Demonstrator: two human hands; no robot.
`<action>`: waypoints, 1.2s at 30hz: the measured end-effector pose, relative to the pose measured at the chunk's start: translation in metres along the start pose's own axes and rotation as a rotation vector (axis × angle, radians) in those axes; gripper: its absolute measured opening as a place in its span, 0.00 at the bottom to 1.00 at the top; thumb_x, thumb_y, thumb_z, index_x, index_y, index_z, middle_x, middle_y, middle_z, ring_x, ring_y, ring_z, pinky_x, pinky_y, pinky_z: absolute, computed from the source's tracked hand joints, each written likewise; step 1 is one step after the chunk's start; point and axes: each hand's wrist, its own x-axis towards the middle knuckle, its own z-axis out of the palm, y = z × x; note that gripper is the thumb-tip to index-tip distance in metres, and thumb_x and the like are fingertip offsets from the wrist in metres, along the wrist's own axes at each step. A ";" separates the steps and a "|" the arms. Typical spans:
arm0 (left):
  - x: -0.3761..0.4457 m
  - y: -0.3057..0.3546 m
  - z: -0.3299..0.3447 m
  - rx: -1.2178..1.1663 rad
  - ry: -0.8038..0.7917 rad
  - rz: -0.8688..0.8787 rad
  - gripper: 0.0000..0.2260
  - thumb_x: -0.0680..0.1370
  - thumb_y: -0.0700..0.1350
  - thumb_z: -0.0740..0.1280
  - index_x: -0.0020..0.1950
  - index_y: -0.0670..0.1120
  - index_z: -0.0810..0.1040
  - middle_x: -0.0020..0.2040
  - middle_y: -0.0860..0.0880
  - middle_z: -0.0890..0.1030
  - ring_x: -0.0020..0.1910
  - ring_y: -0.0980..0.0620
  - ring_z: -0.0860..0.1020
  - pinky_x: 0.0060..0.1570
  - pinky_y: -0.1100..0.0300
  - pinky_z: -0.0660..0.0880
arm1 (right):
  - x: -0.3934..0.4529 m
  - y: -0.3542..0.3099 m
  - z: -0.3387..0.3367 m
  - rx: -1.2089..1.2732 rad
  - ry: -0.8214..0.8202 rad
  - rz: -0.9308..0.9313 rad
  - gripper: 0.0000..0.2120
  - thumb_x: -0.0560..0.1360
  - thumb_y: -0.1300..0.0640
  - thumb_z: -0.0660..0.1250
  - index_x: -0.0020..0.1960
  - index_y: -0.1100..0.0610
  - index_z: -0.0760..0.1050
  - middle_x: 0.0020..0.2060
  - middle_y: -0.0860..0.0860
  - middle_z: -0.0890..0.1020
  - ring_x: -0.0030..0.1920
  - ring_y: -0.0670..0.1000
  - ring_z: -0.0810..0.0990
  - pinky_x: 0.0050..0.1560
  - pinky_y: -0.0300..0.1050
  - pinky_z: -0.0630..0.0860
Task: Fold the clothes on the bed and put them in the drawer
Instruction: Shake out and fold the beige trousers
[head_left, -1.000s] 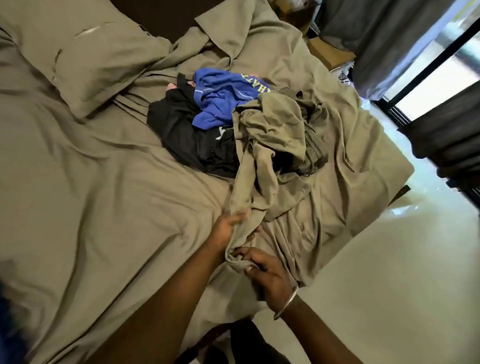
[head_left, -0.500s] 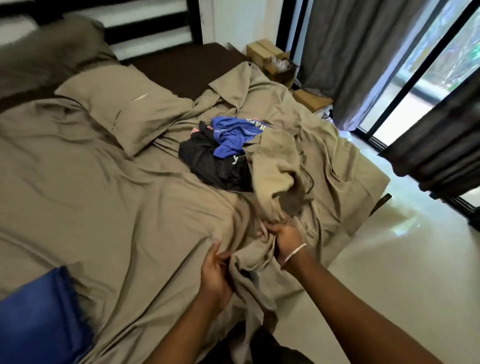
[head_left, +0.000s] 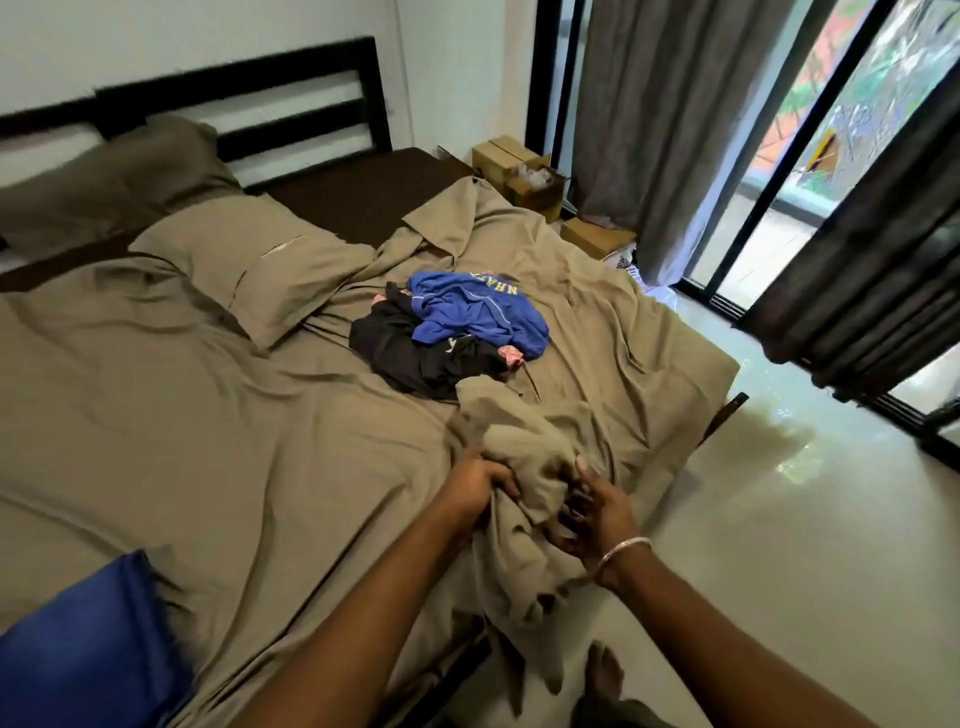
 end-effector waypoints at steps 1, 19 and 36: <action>-0.008 0.001 0.009 0.002 -0.057 0.004 0.23 0.69 0.23 0.55 0.20 0.42 0.77 0.26 0.49 0.79 0.28 0.50 0.77 0.26 0.64 0.73 | 0.005 -0.006 -0.003 -0.031 0.002 0.032 0.26 0.70 0.38 0.70 0.59 0.56 0.81 0.53 0.56 0.83 0.54 0.60 0.81 0.54 0.57 0.79; 0.020 0.034 0.088 -0.119 0.359 0.064 0.14 0.82 0.51 0.61 0.68 0.51 0.71 0.53 0.54 0.81 0.53 0.52 0.78 0.47 0.57 0.72 | 0.002 -0.116 0.007 -0.689 -0.571 -0.749 0.22 0.62 0.58 0.68 0.56 0.55 0.78 0.52 0.55 0.83 0.51 0.47 0.81 0.57 0.45 0.76; -0.025 0.022 0.072 -0.780 0.460 0.130 0.20 0.79 0.35 0.55 0.39 0.38 0.86 0.40 0.39 0.85 0.37 0.43 0.85 0.35 0.53 0.83 | 0.025 -0.129 -0.008 -1.041 -0.527 -0.702 0.18 0.73 0.51 0.73 0.59 0.59 0.79 0.45 0.48 0.79 0.44 0.41 0.77 0.52 0.40 0.72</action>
